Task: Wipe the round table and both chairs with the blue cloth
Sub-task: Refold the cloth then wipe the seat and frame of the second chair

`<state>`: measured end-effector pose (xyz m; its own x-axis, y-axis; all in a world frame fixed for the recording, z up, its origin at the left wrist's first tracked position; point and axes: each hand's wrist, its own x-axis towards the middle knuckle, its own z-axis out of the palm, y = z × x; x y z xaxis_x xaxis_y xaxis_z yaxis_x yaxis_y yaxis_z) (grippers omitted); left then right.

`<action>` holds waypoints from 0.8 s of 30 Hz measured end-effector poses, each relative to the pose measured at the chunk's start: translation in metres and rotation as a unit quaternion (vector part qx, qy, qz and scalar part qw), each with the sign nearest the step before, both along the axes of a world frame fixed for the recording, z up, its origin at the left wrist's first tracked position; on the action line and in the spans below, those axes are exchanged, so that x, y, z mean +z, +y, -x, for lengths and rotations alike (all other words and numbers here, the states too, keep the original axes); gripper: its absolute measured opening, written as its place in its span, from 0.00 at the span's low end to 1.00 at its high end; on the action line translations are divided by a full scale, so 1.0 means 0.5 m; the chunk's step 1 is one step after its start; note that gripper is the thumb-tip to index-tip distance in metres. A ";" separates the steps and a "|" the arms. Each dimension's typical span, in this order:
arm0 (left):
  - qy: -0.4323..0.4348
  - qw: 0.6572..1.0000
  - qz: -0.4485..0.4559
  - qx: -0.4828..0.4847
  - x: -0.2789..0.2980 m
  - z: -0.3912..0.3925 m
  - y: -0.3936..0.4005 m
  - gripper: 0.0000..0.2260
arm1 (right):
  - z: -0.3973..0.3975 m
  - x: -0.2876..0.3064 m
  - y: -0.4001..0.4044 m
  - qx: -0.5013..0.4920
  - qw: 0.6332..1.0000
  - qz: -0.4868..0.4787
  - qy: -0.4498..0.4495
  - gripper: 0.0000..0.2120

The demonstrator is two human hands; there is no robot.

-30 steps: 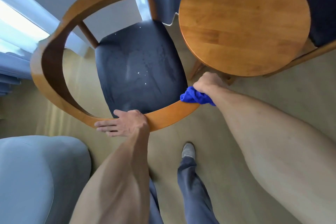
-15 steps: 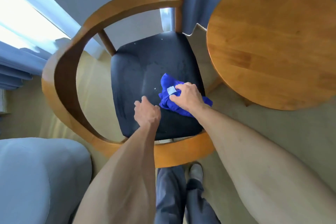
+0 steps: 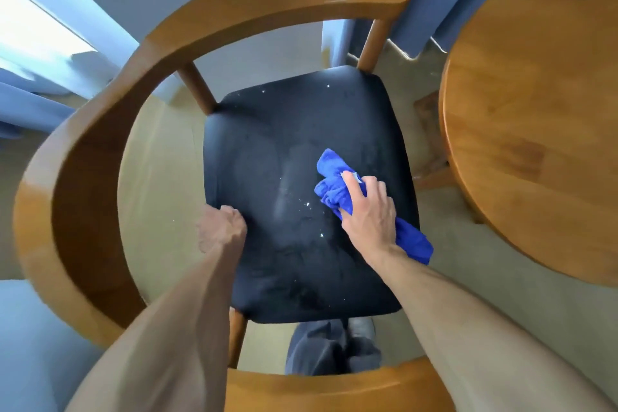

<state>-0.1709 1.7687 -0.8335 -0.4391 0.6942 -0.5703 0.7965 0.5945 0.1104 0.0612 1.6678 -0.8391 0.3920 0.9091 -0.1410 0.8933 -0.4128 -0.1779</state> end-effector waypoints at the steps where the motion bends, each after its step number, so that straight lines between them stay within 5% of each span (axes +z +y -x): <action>1: -0.008 1.000 -0.005 -0.013 -0.002 -0.004 0.001 0.18 | 0.000 0.002 0.031 -0.026 1.000 -0.010 0.012 0.34; 12: 0.034 0.996 0.050 0.072 -0.035 -0.057 0.034 0.23 | 0.000 -0.008 0.452 -0.211 0.974 -0.030 0.083 0.31; 17: 0.067 0.993 0.070 0.067 -0.034 -0.064 0.031 0.23 | 0.073 -0.008 0.477 -0.103 0.991 -0.023 0.079 0.25; 24: 0.092 0.993 0.063 0.046 -0.034 -0.062 0.032 0.22 | 0.269 0.013 0.533 0.093 0.978 0.016 0.185 0.19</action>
